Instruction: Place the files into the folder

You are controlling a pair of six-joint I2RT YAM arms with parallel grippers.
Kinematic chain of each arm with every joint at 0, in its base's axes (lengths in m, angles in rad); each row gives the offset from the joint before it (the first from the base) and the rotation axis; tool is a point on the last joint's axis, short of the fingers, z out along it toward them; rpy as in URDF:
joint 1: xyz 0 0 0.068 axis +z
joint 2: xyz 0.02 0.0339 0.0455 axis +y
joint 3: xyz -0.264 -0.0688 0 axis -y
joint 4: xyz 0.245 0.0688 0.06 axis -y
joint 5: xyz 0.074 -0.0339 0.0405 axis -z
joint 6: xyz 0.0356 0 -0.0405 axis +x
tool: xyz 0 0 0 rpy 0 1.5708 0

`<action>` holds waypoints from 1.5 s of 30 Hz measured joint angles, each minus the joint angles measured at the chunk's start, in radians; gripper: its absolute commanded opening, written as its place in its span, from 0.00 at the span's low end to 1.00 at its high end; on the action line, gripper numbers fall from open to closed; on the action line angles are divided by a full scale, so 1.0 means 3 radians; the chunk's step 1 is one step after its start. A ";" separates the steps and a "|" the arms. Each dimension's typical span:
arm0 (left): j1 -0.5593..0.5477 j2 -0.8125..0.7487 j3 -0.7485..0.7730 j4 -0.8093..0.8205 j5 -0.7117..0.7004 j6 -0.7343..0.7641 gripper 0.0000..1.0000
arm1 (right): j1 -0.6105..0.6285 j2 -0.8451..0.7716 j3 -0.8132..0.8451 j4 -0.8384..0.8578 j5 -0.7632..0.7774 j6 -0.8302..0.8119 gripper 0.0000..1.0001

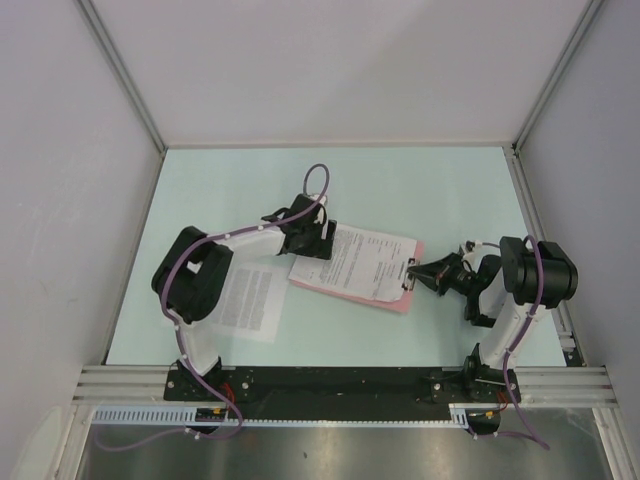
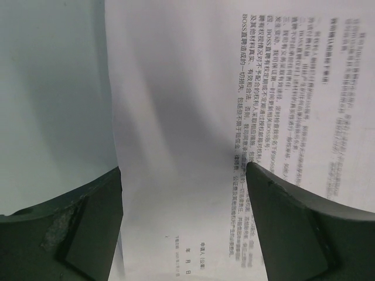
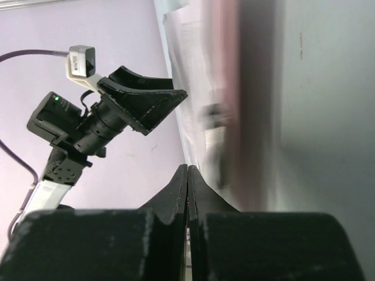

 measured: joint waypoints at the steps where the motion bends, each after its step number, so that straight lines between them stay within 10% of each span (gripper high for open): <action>1: -0.0010 -0.0008 -0.0023 0.0039 -0.0036 0.0005 0.85 | -0.0013 0.0000 0.0000 0.0000 -0.0003 0.0005 0.00; 14: -0.0048 -0.0013 -0.0103 0.0243 -0.0192 0.0028 0.85 | -0.0083 -0.0060 -0.0005 0.0010 -0.0038 -0.0011 0.07; 17: -0.0053 -0.0014 -0.0111 0.0253 -0.0196 0.0023 0.85 | 0.0000 -0.0515 0.0047 -0.0665 0.0145 -0.0512 0.25; 23: -0.0053 -0.0014 -0.0104 0.0242 -0.0197 -0.0005 0.85 | 0.0324 -0.1678 0.0387 -0.2354 0.0744 -0.1542 0.32; 30: -0.0053 -0.0014 -0.0103 0.0240 -0.0198 -0.0036 0.85 | 0.0291 -0.1470 0.0530 -0.3029 0.0866 -0.1905 0.41; 45: -0.0053 -0.0014 -0.0094 0.0224 -0.0200 -0.0079 0.85 | 0.0318 -0.1189 0.0491 -0.2920 0.0800 -0.1817 0.27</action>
